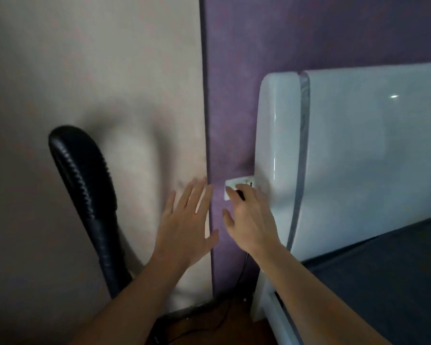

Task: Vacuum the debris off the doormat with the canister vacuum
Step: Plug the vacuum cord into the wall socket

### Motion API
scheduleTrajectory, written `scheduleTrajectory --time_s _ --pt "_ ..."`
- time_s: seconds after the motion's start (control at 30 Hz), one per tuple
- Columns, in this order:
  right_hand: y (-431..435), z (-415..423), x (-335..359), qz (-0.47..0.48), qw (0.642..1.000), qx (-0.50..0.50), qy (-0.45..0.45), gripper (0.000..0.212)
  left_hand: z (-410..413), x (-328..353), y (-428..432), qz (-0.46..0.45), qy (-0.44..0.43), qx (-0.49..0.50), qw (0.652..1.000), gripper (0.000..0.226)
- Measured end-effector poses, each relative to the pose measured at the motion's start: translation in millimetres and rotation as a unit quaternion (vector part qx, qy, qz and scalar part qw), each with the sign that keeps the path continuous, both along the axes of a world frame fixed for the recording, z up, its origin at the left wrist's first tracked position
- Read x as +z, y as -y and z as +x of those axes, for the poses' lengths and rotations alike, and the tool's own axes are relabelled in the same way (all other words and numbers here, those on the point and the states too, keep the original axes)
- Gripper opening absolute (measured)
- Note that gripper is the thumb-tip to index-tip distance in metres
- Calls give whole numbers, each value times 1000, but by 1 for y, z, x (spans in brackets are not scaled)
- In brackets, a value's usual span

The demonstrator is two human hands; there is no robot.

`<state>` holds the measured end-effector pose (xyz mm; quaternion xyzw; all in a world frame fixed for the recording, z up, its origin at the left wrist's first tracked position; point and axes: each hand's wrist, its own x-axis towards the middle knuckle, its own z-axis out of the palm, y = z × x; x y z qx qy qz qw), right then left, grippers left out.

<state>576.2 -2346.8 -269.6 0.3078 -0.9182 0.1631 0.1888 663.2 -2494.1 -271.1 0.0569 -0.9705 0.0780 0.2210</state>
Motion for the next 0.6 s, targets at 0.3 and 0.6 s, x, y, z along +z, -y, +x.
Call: scheduleTrajectory --time_s 0.3,0.6 --pt "-36 54 158 90 994 38 57 57 66 153 -32 49 32 2 998 81" --pt "-75 148 279 91 988 88 92 52 184 267 -48 158 89 49 982 80"
